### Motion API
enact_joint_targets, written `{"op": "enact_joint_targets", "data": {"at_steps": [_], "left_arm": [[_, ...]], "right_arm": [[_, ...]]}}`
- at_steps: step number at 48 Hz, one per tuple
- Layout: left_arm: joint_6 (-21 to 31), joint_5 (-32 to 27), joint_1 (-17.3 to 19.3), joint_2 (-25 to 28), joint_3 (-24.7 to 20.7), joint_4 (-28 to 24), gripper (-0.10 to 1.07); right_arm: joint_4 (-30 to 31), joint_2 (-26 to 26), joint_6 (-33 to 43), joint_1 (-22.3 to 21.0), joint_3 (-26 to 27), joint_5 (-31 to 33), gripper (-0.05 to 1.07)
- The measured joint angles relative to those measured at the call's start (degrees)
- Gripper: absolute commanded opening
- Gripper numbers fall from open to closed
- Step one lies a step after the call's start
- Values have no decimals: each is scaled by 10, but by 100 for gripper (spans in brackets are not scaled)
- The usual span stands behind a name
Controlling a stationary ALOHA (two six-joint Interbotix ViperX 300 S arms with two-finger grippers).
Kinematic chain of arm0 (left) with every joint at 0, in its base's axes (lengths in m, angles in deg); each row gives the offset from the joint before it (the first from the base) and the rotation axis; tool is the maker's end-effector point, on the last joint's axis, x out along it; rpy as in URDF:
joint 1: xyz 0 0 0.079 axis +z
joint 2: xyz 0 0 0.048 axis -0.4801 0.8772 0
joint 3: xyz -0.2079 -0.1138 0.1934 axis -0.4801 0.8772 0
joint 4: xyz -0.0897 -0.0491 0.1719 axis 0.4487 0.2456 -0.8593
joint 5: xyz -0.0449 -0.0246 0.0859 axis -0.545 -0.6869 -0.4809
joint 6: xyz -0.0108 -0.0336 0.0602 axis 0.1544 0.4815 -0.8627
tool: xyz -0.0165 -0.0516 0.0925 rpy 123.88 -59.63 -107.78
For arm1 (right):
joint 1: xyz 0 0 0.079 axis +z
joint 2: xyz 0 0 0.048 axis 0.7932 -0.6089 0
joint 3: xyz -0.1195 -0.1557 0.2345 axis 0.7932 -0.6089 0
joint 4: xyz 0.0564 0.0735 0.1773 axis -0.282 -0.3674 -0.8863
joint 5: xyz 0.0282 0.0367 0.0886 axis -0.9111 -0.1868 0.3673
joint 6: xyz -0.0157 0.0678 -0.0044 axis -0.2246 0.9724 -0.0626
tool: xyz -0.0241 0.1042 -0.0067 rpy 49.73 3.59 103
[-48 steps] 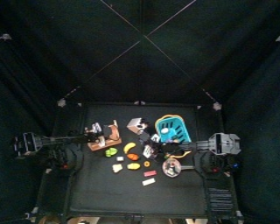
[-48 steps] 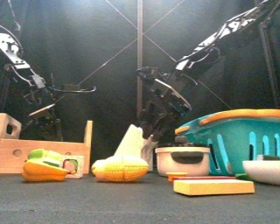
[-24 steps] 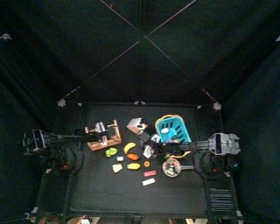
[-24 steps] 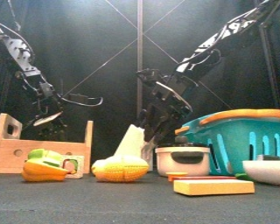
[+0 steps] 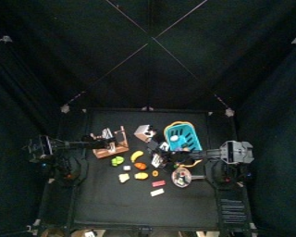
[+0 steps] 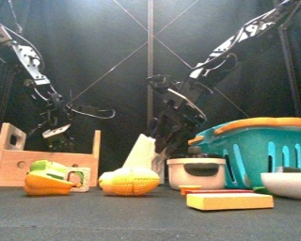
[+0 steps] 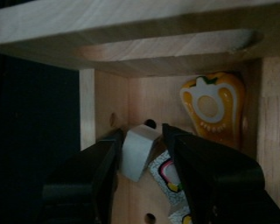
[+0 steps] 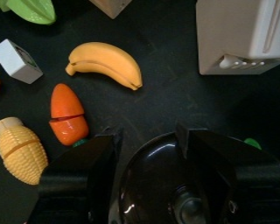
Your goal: Grab white sushi piece
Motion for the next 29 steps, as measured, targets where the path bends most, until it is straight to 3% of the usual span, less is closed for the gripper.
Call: {"op": "enact_joint_targets", "data": {"at_steps": [9,29], "left_arm": [[0,2,2,-1,4,25,81],[1,2,1,-3,4,26,79]], "right_arm": [[-1,0,0,0,0,0,87],[-1,0,0,0,-4,0,87]]}}
